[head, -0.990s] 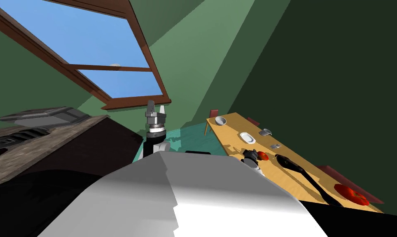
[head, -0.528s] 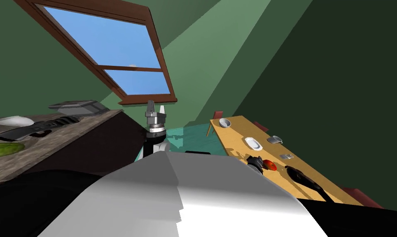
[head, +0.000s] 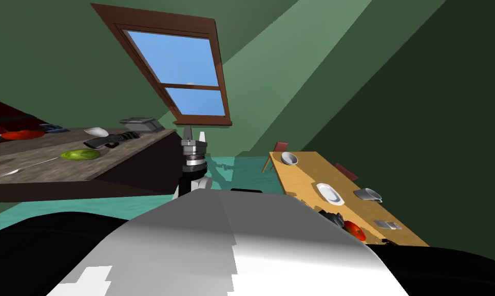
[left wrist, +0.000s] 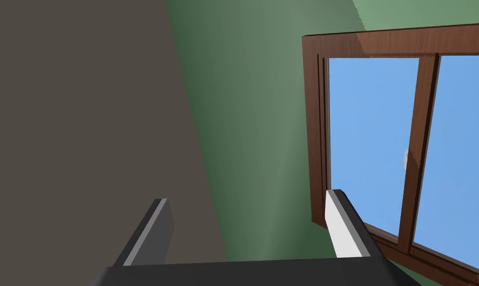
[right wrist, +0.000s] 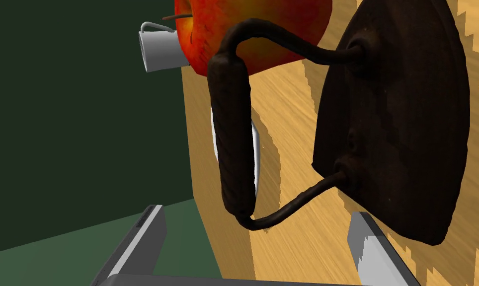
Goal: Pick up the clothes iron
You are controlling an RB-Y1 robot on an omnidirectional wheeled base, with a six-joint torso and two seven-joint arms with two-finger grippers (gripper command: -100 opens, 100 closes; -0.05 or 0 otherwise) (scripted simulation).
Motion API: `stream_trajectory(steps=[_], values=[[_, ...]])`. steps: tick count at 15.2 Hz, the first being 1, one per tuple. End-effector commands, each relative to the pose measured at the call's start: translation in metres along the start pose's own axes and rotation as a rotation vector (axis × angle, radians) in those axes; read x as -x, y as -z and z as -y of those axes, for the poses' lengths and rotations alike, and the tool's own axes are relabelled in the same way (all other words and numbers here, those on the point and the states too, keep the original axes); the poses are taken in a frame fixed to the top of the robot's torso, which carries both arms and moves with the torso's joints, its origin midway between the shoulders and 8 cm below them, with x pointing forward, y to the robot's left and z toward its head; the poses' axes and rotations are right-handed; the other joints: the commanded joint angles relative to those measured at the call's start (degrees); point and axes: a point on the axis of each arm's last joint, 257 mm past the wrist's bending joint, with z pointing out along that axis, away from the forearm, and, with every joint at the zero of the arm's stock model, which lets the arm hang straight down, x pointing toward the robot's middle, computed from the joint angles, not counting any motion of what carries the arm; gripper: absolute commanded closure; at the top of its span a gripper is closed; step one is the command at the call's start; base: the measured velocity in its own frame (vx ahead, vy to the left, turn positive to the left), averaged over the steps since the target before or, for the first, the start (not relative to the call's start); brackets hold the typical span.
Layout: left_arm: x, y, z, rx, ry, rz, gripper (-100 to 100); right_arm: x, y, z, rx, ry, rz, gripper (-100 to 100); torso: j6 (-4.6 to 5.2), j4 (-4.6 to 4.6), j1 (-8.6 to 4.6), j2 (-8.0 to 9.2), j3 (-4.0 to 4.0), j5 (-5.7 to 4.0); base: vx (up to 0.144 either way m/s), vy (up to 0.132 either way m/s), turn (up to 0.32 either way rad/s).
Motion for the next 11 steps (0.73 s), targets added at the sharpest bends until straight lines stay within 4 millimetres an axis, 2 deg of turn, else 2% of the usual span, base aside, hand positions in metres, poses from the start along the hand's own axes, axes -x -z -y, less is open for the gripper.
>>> stream_trajectory(steps=[1,2,3,5,6,7,8,9,11], values=[[0.000,0.000,0.000,0.000,0.000,0.000,0,-0.027,0.003,0.003,-0.004,-0.004,-0.038,-100,0.00,0.00,0.00,0.00,0.00,0.00,-0.013,-0.030,0.215],[0.000,0.000,0.000,0.000,0.000,0.000,0,-0.053,0.011,0.007,-0.020,-0.030,-0.078,-100,0.04,-0.01,0.00,-0.01,-0.01,0.00,-0.015,-0.024,0.313],[0.000,0.000,0.000,0.000,0.000,0.000,0,-0.068,0.015,0.008,-0.020,-0.022,-0.098,-100,0.02,0.00,0.04,0.01,0.00,0.00,-0.018,-0.023,0.365],[0.000,0.000,0.000,0.000,0.000,0.000,0,-0.068,0.015,0.008,-0.020,-0.022,-0.098,-100,0.03,0.00,0.04,-0.01,-0.01,-0.01,-0.012,-0.017,0.115],[0.000,0.000,0.000,0.000,0.000,0.000,0,-0.103,0.026,0.016,-0.043,-0.043,-0.151,-100,0.05,-0.01,0.06,-0.05,-0.03,-0.01,-0.013,-0.005,0.362],[0.000,0.000,0.000,0.000,0.000,0.000,0,-0.109,0.029,0.015,-0.040,-0.037,-0.158,-100,-0.01,-0.01,0.08,-0.03,-0.02,0.01,-0.015,-0.015,0.458],[0.000,0.000,0.000,0.000,0.000,0.000,0,-0.096,0.022,0.013,-0.033,-0.029,-0.136,-100,-0.02,0.00,0.06,-0.03,-0.02,0.01,-0.008,-0.018,0.145],[0.000,0.000,0.000,0.000,0.000,0.000,0,-0.099,0.023,0.013,-0.036,-0.035,-0.140,100,0.03,-0.01,0.05,-0.06,-0.03,0.00,-0.003,-0.009,0.002],[0.000,0.000,0.000,0.000,0.000,0.000,0,-0.098,0.023,0.012,-0.033,-0.036,-0.140,100,0.05,-0.02,0.11,-0.11,-0.06,0.09,0.000,0.000,0.000]])
